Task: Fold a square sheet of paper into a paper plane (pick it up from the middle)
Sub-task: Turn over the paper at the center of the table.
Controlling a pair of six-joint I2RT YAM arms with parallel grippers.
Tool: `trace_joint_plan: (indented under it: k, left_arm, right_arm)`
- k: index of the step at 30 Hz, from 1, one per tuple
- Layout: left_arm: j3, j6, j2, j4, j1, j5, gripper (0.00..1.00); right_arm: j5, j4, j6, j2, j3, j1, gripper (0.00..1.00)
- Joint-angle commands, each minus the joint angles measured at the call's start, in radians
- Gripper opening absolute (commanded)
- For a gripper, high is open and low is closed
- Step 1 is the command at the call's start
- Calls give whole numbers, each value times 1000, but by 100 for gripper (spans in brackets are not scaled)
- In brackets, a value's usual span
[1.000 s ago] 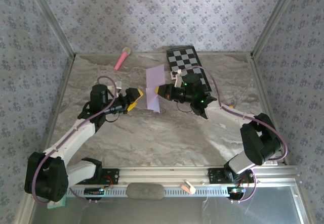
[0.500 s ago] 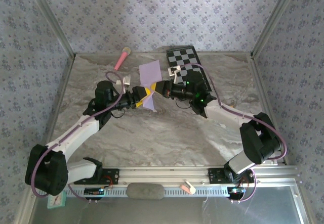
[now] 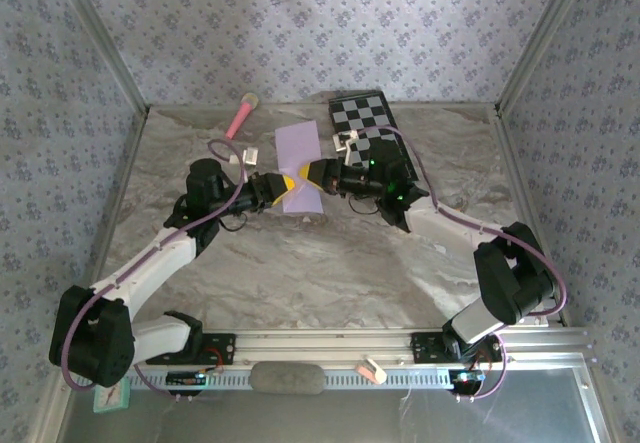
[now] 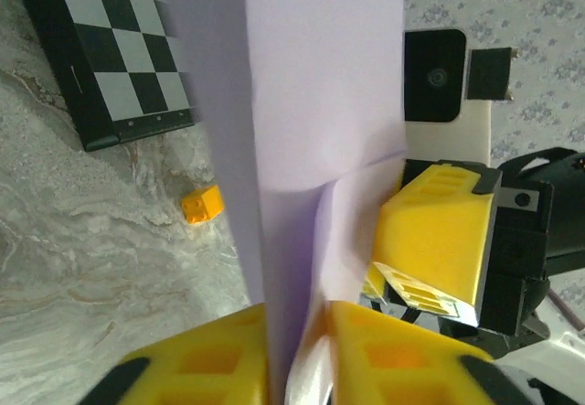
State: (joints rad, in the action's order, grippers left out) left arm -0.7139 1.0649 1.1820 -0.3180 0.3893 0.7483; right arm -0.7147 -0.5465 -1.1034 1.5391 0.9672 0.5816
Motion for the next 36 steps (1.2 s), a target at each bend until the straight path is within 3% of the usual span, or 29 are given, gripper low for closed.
trace_joint_plan:
  k: [1,4,9,17,22,28,32,36]
  left_arm:
    - [-31,-28,2,-27,7,15,15]
    - [-50,-78,-4,41,6,-3,13]
    - [-141,-291,-20,390,8,-136,11]
    - [-342,-578,16,985,91,-718,9]
    - [-449,-615,107,1214,152,-1031,10]
    - [-561,-536,300,1427,263,-1389,9]
    - [-604,-467,447,1486,314,-1470,8]
    - [-616,-448,555,1440,357,-1411,9]
  right_arm:
    - [0,62,23,-30,-5,-20,20]
    - [37,173,88,-75,-10,-45,32]
    - [182,491,260,-183,7,-88,54]
    - [543,855,451,-354,29,-116,75]
    - [702,1015,458,-359,93,-130,82]
    - [743,1046,431,-374,79,-138,88]
    - [747,1063,410,-390,60,-161,88]
    - [725,1055,391,-419,38,-195,88]
